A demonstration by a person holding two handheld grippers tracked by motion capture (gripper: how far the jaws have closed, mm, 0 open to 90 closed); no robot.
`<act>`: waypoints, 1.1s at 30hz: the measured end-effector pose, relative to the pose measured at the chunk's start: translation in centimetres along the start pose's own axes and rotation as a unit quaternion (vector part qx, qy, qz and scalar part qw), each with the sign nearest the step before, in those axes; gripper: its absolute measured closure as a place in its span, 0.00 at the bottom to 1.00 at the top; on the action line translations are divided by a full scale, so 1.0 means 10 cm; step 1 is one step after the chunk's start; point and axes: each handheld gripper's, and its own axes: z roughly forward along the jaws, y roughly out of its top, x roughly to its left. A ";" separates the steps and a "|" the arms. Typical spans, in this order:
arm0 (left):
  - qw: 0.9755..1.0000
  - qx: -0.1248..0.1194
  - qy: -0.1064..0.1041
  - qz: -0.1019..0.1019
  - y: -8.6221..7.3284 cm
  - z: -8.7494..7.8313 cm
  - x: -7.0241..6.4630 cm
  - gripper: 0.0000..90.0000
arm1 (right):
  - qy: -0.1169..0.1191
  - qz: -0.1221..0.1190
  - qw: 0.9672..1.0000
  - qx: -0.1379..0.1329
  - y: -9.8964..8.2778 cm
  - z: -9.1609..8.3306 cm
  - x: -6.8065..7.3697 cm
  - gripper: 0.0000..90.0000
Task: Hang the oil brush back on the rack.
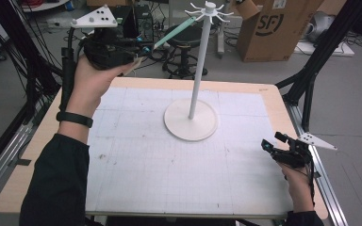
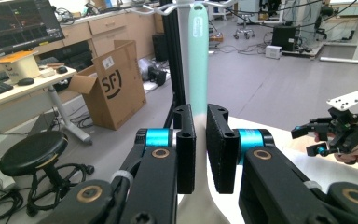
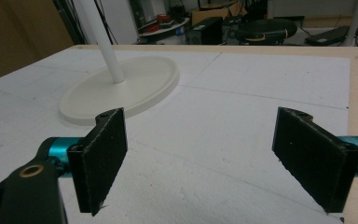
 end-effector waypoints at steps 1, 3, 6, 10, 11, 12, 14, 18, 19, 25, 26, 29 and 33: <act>1.000 0.000 -0.001 -0.001 -0.01 0.01 0.00 0.92 | 0.000 -0.001 1.000 -0.001 0.00 0.00 0.00 0.19; 1.000 0.003 0.000 -0.002 -0.03 0.03 0.01 0.91 | 0.001 0.001 1.000 0.000 0.00 0.00 0.00 0.19; 1.000 0.007 0.001 -0.001 -0.04 0.04 0.01 0.91 | 0.001 0.001 1.000 0.001 0.00 0.00 0.00 0.19; 1.000 0.012 0.002 -0.001 -0.05 0.08 0.01 0.92 | 0.001 0.001 1.000 0.000 0.00 0.00 0.00 0.19; 1.000 0.012 0.002 -0.001 -0.05 0.08 0.01 0.91 | 0.001 0.001 1.000 0.001 0.00 0.00 0.00 0.19; 1.000 0.014 0.001 -0.001 -0.05 0.09 0.01 0.91 | 0.001 0.000 1.000 0.001 0.00 0.00 -0.01 0.19; 1.000 0.015 0.001 -0.001 -0.06 0.11 0.01 0.91 | 0.001 0.000 1.000 0.002 0.00 0.00 -0.01 0.19; 1.000 0.020 -0.002 0.000 -0.07 0.15 0.01 0.91 | 0.000 -0.001 1.000 0.000 0.00 -0.01 -0.01 0.19; 1.000 0.021 -0.002 0.000 -0.07 0.17 0.01 0.91 | 0.000 0.000 1.000 0.001 0.00 -0.01 -0.01 0.19; 1.000 0.026 0.006 -0.015 -0.16 0.21 0.01 0.74 | 0.000 -0.002 1.000 0.000 -0.01 -0.01 -0.01 0.19; 0.999 0.027 0.010 -0.019 -0.20 0.20 0.02 0.68 | 0.000 -0.002 1.000 0.001 -0.01 -0.01 -0.01 0.19; 0.999 0.038 0.016 -0.033 -0.39 0.13 0.05 0.56 | 0.001 -0.003 1.000 0.002 -0.01 -0.01 -0.01 0.19; 0.997 0.057 0.041 -0.040 -0.77 -0.03 0.08 0.34 | 0.001 0.000 1.000 0.006 -0.02 -0.02 -0.01 0.19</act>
